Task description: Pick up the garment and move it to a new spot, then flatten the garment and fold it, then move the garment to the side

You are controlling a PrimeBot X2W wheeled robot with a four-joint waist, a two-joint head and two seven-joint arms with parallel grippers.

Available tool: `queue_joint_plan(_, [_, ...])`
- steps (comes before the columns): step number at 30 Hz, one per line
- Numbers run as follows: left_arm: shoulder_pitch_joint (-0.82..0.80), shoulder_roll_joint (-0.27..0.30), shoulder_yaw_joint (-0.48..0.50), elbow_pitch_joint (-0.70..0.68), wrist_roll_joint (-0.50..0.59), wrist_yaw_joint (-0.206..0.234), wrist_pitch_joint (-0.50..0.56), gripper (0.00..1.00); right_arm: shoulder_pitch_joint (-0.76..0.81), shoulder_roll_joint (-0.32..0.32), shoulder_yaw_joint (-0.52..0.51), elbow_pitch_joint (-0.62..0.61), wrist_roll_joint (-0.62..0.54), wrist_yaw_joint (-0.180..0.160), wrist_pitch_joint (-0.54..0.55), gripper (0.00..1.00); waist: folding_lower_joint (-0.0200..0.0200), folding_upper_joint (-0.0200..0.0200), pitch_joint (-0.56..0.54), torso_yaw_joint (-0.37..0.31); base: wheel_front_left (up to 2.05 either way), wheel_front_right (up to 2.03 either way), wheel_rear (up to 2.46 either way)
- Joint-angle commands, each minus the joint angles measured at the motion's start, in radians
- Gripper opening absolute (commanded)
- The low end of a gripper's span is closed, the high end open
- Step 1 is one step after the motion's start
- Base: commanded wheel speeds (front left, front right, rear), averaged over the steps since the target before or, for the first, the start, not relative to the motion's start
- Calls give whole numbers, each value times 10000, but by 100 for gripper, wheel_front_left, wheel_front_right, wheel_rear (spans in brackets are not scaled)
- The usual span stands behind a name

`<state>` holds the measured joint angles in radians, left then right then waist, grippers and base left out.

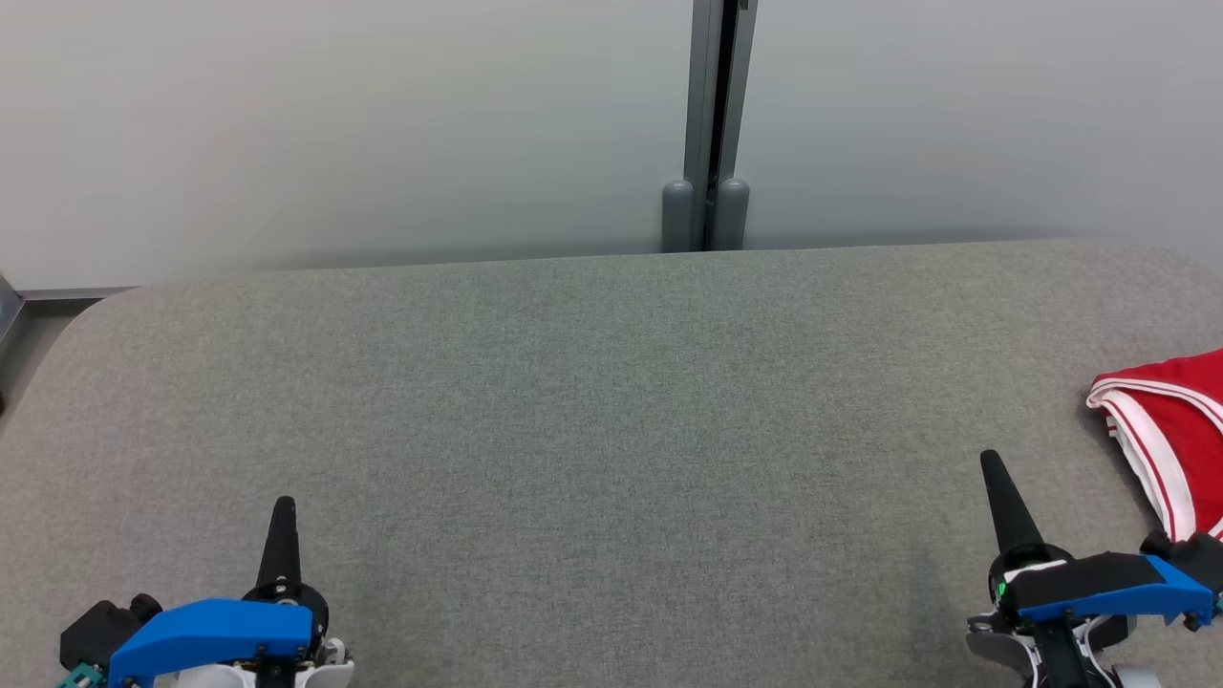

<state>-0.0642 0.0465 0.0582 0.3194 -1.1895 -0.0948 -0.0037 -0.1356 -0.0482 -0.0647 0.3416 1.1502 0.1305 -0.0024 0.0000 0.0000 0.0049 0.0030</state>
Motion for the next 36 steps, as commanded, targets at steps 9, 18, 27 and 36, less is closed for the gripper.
queue_joint_plan(9, [-296,46,176,-277,-981,-123,281,0,115,-29,-135,-324,1091,4,283,0,0,0,-3,-5,0,0,0])
queue_joint_plan(18, [-329,47,264,-387,-1721,-192,493,0,156,-29,-222,-478,1893,4,488,0,0,0,-6,-10,0,0,0])
queue_joint_plan(27, [-385,50,361,-496,-2411,-237,685,0,200,-30,-304,-628,2639,4,679,0,0,0,-9,-15,0,0,0])
queue_joint_plan(36, [-430,50,435,-582,-2986,-300,839,0,241,-32,-365,-744,3259,4,834,0,0,0,-11,-19,0,0,0])
